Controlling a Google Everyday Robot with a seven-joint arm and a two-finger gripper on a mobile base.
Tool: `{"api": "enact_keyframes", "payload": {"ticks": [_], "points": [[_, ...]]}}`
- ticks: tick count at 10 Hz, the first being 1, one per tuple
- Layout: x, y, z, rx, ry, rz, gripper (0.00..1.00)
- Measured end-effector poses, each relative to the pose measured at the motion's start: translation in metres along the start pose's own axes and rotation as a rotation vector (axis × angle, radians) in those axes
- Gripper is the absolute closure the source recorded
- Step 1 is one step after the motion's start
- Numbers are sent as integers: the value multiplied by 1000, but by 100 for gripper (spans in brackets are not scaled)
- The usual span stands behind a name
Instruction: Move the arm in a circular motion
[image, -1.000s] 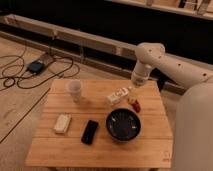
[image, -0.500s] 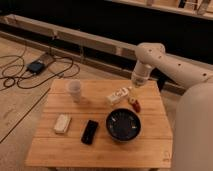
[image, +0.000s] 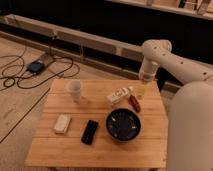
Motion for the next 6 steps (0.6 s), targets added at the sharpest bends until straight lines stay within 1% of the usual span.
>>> {"api": "enact_keyframes", "payload": {"ticks": [1, 3, 4, 6], "points": [[-2, -15, -6, 9, 3, 2, 20], [-19, -44, -20, 26, 1, -10, 20], [-34, -58, -27, 34, 3, -28, 20], [-63, -72, -33, 40, 13, -65, 20]]}}
